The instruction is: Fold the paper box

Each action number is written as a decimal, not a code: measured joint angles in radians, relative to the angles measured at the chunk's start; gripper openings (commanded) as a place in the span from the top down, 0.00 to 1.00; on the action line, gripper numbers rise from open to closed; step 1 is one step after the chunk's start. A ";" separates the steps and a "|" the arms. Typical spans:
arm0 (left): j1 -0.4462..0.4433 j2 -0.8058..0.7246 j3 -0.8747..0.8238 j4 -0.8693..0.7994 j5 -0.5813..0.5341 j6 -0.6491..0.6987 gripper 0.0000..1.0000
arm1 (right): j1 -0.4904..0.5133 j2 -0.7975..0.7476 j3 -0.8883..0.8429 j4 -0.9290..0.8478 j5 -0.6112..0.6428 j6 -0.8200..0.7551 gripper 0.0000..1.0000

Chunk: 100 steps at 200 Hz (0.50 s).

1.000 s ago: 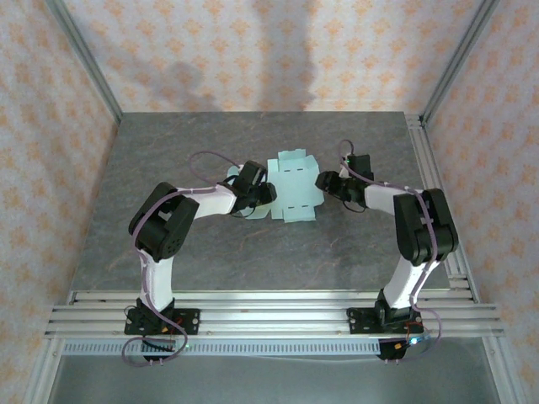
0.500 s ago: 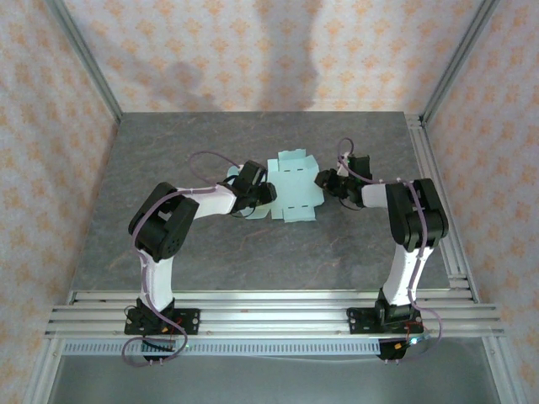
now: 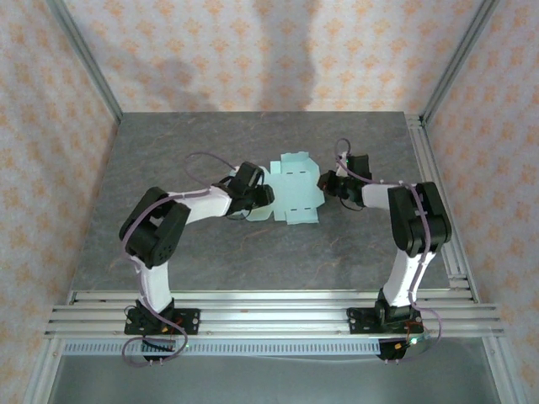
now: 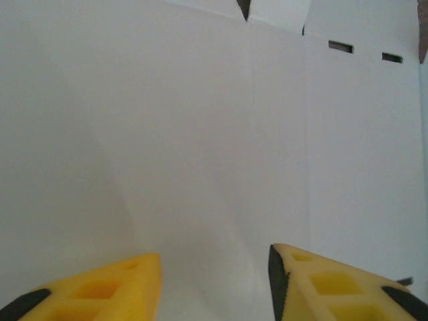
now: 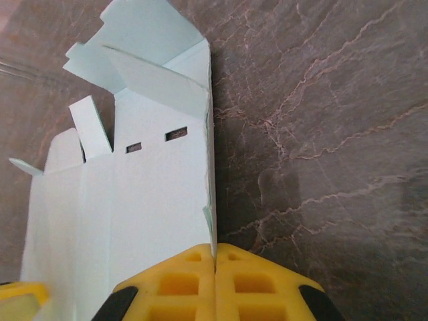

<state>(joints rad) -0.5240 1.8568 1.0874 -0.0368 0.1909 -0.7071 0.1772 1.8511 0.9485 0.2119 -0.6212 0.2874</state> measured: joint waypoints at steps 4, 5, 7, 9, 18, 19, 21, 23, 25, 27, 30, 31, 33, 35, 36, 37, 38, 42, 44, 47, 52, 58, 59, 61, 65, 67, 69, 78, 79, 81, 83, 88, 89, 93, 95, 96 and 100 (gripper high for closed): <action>0.000 -0.011 -0.002 -0.007 -0.006 -0.001 0.46 | 0.004 -0.008 0.002 -0.015 0.018 -0.012 0.99; 0.000 -0.017 -0.002 -0.010 -0.008 0.000 0.46 | 0.006 -0.010 0.003 -0.019 0.022 -0.017 0.99; 0.000 -0.023 -0.002 -0.013 -0.011 0.002 0.45 | 0.008 -0.014 0.004 -0.026 0.027 -0.023 0.99; 0.000 -0.030 -0.002 -0.018 -0.016 0.002 0.44 | 0.011 -0.019 0.006 -0.034 0.039 -0.032 0.99; 0.000 -0.057 -0.002 -0.029 -0.028 0.006 0.41 | 0.028 -0.035 0.017 -0.072 0.081 -0.066 0.99; 0.000 -0.062 -0.002 -0.031 -0.031 0.007 0.40 | 0.029 -0.035 0.018 -0.075 0.084 -0.069 0.99; 0.000 -0.068 -0.002 -0.034 -0.034 0.012 0.39 | 0.035 -0.038 0.021 -0.083 0.093 -0.079 0.99; 0.000 -0.074 -0.002 -0.036 -0.039 0.016 0.38 | 0.039 -0.041 0.025 -0.091 0.103 -0.086 0.99; 0.000 -0.081 -0.002 -0.038 -0.042 0.014 0.38 | 0.042 -0.043 0.027 -0.096 0.109 -0.090 0.99; 0.000 -0.085 -0.002 -0.040 -0.044 0.018 0.37 | 0.047 -0.045 0.031 -0.105 0.117 -0.100 0.99; 0.000 -0.093 -0.001 -0.045 -0.049 0.024 0.36 | 0.055 -0.048 0.038 -0.116 0.130 -0.110 0.99; 0.000 -0.097 0.000 -0.048 -0.051 0.023 0.36 | 0.056 -0.048 0.039 -0.119 0.134 -0.112 0.99; 0.000 -0.101 0.000 -0.050 -0.053 0.025 0.35 | 0.061 -0.050 0.043 -0.126 0.140 -0.120 0.99; 0.000 -0.106 0.002 -0.055 -0.057 0.031 0.35 | 0.067 -0.050 0.048 -0.134 0.148 -0.129 0.99; 0.000 -0.107 0.002 -0.056 -0.058 0.031 0.35 | 0.070 -0.051 0.051 -0.140 0.154 -0.134 0.98; 0.000 -0.110 0.003 -0.058 -0.061 0.029 0.35 | 0.072 -0.052 0.053 -0.143 0.157 -0.135 0.98; 0.000 -0.111 0.003 -0.059 -0.063 0.030 0.35 | 0.074 -0.052 0.056 -0.147 0.162 -0.139 0.98; 0.000 -0.118 0.006 -0.066 -0.070 0.036 0.34 | 0.085 -0.053 0.066 -0.163 0.179 -0.156 0.99; 0.000 -0.120 0.007 -0.069 -0.072 0.035 0.34 | 0.089 -0.053 0.070 -0.169 0.185 -0.160 0.99; 0.000 -0.123 0.008 -0.072 -0.075 0.037 0.34 | 0.096 -0.053 0.078 -0.180 0.198 -0.172 0.99; 0.000 -0.129 0.010 -0.077 -0.082 0.042 0.34 | 0.109 -0.053 0.091 -0.198 0.217 -0.188 0.99; 0.000 -0.135 0.010 -0.082 -0.093 0.046 0.33 | 0.123 -0.053 0.104 -0.217 0.240 -0.206 0.99; 0.000 -0.135 0.010 -0.082 -0.094 0.046 0.33 | 0.124 -0.053 0.105 -0.219 0.242 -0.208 0.98; 0.000 -0.138 0.009 -0.083 -0.097 0.047 0.33 | 0.130 -0.053 0.109 -0.225 0.250 -0.216 0.99; 0.000 -0.141 0.008 -0.084 -0.103 0.050 0.32 | 0.138 -0.053 0.115 -0.235 0.263 -0.225 0.99; 0.000 -0.142 0.008 -0.084 -0.104 0.050 0.32 | 0.143 -0.053 0.119 -0.241 0.270 -0.232 0.99; 0.000 -0.145 0.007 -0.084 -0.106 0.050 0.32 | 0.148 -0.053 0.122 -0.246 0.280 -0.239 0.99; 0.000 -0.152 0.001 -0.084 -0.119 0.051 0.30 | 0.169 -0.053 0.134 -0.268 0.316 -0.262 0.99; 0.000 -0.153 0.000 -0.084 -0.119 0.051 0.30 | 0.171 -0.053 0.135 -0.271 0.322 -0.267 0.99; 0.001 -0.154 -0.001 -0.084 -0.122 0.053 0.29 | 0.177 -0.053 0.138 -0.276 0.332 -0.274 0.99; 0.001 -0.156 -0.002 -0.084 -0.123 0.053 0.29 | 0.181 -0.053 0.140 -0.281 0.338 -0.278 0.99; 0.001 -0.158 -0.003 -0.087 -0.126 0.054 0.28 | 0.193 -0.053 0.146 -0.294 0.362 -0.293 0.99; 0.001 -0.159 -0.003 -0.087 -0.126 0.053 0.28 | 0.196 -0.053 0.148 -0.298 0.368 -0.296 0.99; 0.002 -0.160 -0.003 -0.087 -0.129 0.053 0.27 | 0.206 -0.053 0.152 -0.308 0.388 -0.308 1.00; 0.003 -0.160 -0.003 -0.087 -0.130 0.054 0.26 | 0.209 -0.053 0.154 -0.311 0.396 -0.313 1.00; 0.003 -0.161 -0.003 -0.087 -0.130 0.054 0.26 | 0.213 -0.053 0.155 -0.312 0.402 -0.317 1.00; 0.003 -0.162 -0.003 -0.087 -0.132 0.053 0.26 | 0.223 -0.053 0.159 -0.321 0.424 -0.329 1.00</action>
<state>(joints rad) -0.5209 1.6947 1.0843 -0.1242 0.0589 -0.6537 0.4004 1.7977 1.1072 -0.1089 -0.1970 -0.0418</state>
